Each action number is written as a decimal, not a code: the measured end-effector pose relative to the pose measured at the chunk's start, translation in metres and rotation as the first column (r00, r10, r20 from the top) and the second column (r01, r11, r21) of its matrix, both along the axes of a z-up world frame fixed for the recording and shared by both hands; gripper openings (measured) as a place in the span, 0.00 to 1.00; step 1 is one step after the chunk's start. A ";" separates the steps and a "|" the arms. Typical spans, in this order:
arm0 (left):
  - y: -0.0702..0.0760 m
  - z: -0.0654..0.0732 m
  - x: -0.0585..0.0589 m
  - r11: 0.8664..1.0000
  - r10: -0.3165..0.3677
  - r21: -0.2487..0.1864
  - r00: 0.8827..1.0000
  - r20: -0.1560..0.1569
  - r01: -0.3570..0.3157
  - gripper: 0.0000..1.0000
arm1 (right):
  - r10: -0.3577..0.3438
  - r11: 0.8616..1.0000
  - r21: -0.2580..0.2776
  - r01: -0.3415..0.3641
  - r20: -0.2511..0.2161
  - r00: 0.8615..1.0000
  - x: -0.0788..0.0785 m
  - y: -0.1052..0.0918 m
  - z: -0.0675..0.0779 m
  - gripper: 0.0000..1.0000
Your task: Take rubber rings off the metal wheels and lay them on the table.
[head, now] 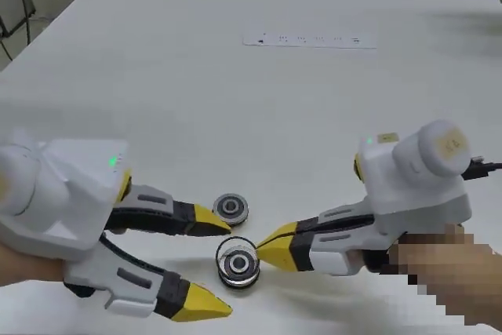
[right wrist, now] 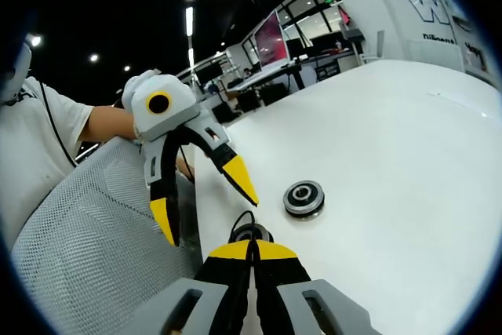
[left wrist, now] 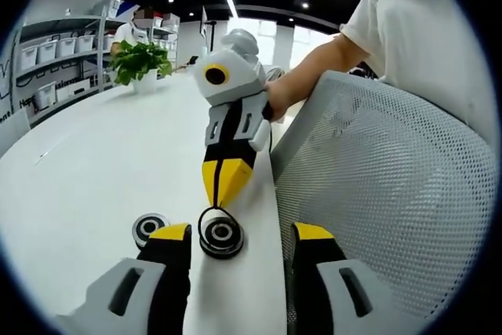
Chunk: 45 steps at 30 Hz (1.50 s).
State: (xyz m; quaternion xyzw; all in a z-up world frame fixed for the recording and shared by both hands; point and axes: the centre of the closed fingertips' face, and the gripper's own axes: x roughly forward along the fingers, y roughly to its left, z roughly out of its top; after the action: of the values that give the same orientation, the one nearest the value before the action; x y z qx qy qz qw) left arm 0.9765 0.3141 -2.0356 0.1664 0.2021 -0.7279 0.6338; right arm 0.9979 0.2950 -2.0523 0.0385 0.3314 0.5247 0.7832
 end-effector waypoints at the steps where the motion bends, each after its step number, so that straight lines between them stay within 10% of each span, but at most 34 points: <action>1: 0.000 0.002 0.000 1.000 -0.002 0.000 1.000 0.005 0.002 0.53 | -0.001 1.000 0.000 0.001 0.000 1.000 0.000 -0.001 0.001 0.00; 21: 0.042 0.053 0.023 0.982 0.170 -0.099 0.983 0.073 -0.162 0.86 | -0.044 0.999 0.031 0.043 0.030 0.999 0.013 -0.011 0.027 0.00; 32: 0.077 0.054 0.023 0.949 0.301 -0.122 0.951 0.074 -0.291 0.92 | -0.021 0.998 0.062 0.017 0.064 0.998 0.015 0.006 0.053 0.00; 45: 0.098 0.048 0.018 0.912 0.395 -0.138 0.918 0.040 -0.386 0.95 | 0.071 0.997 0.037 -0.075 0.087 0.994 0.017 0.041 0.051 0.00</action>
State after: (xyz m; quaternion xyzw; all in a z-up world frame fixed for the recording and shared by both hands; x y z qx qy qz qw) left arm 0.9941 0.4125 -1.9879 0.1063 0.1629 -0.5918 0.7822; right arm 1.0147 0.3355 -2.0018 0.0197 0.2879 0.5607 0.7761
